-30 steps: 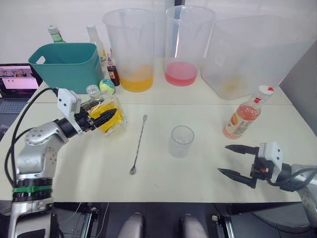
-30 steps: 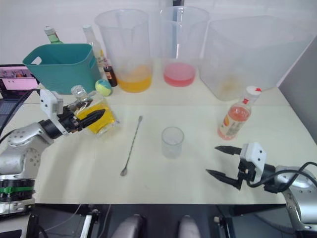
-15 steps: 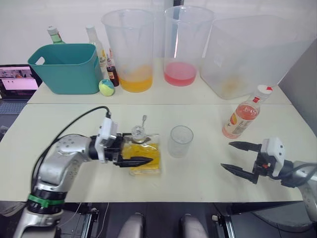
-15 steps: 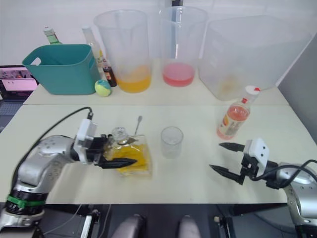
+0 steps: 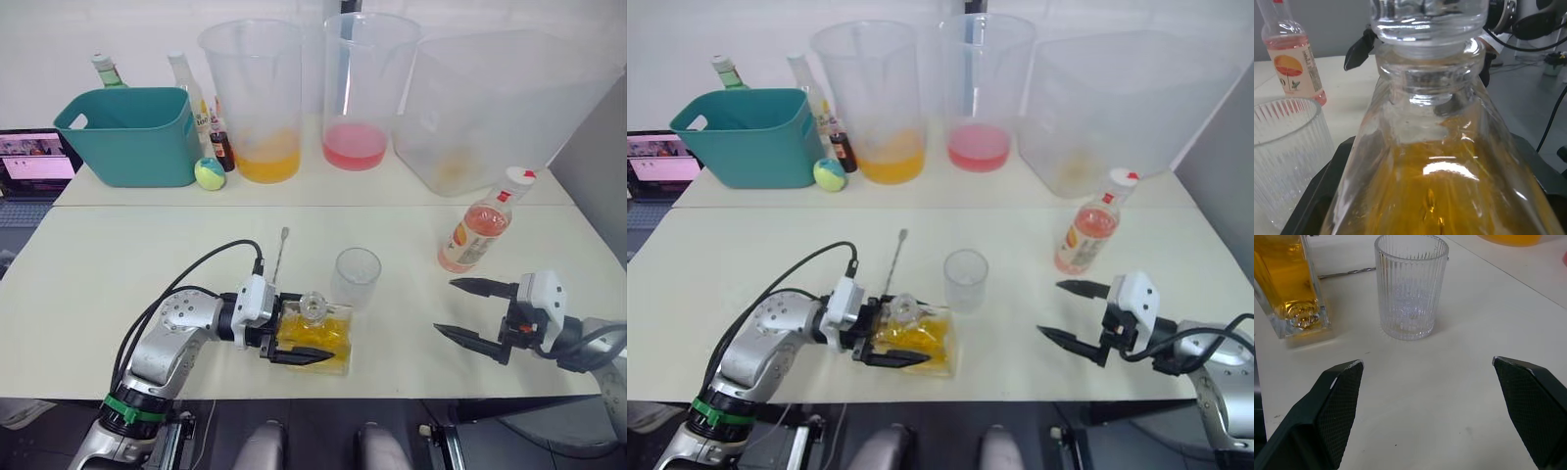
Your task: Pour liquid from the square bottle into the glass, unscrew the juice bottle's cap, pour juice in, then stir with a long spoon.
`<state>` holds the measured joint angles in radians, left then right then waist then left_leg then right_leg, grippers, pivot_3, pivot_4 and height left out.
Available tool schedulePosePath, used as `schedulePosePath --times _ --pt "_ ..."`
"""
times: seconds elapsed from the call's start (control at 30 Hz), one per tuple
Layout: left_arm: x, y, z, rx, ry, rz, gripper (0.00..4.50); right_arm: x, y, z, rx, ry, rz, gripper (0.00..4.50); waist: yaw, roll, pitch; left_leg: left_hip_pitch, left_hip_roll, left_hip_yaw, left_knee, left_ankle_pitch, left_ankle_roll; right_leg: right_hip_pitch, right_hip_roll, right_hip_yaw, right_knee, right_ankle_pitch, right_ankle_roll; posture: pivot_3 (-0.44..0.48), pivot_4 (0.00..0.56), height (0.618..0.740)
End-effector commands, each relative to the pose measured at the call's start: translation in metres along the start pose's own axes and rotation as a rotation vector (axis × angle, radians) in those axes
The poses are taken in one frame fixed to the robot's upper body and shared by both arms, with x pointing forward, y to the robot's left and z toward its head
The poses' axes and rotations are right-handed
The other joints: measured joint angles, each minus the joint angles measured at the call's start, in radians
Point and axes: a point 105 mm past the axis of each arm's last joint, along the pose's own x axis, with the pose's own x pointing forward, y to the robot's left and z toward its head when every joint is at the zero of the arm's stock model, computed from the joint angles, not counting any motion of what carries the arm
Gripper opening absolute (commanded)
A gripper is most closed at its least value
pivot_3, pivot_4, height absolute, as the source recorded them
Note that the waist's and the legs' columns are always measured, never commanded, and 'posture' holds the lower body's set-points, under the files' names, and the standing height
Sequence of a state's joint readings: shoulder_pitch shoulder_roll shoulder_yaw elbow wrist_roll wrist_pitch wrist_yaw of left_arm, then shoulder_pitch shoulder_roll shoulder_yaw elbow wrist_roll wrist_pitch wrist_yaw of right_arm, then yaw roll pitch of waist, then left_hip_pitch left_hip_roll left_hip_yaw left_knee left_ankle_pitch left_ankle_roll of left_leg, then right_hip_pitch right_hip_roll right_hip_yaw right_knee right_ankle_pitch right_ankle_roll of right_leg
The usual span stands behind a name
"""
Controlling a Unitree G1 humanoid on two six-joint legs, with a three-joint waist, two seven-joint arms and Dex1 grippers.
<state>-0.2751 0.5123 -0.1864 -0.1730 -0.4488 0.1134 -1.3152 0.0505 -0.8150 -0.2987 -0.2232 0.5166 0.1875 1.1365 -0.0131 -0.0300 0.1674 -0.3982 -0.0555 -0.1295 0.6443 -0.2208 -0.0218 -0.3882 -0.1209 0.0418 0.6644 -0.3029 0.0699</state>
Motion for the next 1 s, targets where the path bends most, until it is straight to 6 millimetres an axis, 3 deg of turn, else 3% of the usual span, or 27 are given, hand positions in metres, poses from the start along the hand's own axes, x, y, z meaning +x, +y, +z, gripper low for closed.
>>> schedulePosePath --times 0.03,0.17,0.23,0.3,0.6,1.0 --pt "0.002 0.001 -0.002 0.054 0.003 -0.008 2.96 0.000 -0.003 0.014 -0.038 -0.027 -0.008 4.50 0.002 0.001 -0.001 0.000 0.000 0.000 0.000 0.000 0.000 0.001 0.000 0.000 0.000 0.000 0.000 0.000 0.150 0.738" --pt "0.002 0.006 -0.006 0.064 0.017 0.008 2.96 0.002 -0.004 0.015 -0.036 -0.029 -0.012 4.50 0.006 0.002 -0.001 0.003 0.000 0.000 0.000 0.000 0.000 0.003 0.000 0.000 0.000 0.000 0.000 0.000 0.150 0.738" --pt "0.002 0.008 -0.002 0.064 0.002 0.014 3.98 0.003 -0.005 0.015 -0.037 -0.031 -0.016 4.50 0.004 0.002 -0.001 0.004 0.000 0.000 0.000 0.000 0.000 0.004 0.000 0.000 0.000 0.000 0.000 0.000 0.150 0.738" --pt "0.001 0.008 0.003 0.057 -0.016 0.012 4.46 0.004 -0.006 0.015 -0.036 -0.032 -0.019 4.50 0.001 0.002 -0.001 0.004 0.000 0.000 0.000 0.000 0.000 0.004 0.000 0.000 0.000 0.000 0.000 0.000 0.150 0.738" --pt "0.000 0.005 0.028 0.018 -0.045 -0.021 4.46 0.006 -0.007 0.013 -0.032 -0.029 -0.031 4.50 0.000 0.002 -0.001 0.004 0.000 0.000 0.000 0.000 0.000 0.004 0.000 0.000 0.001 0.000 0.000 0.000 0.150 0.738" --pt "0.004 0.003 0.023 -0.016 -0.026 -0.027 4.46 0.007 -0.009 0.018 -0.037 -0.036 -0.036 4.50 0.000 0.002 -0.001 0.004 0.000 0.000 0.000 0.000 0.000 0.004 0.000 0.000 0.000 0.000 0.000 0.000 0.150 0.738"
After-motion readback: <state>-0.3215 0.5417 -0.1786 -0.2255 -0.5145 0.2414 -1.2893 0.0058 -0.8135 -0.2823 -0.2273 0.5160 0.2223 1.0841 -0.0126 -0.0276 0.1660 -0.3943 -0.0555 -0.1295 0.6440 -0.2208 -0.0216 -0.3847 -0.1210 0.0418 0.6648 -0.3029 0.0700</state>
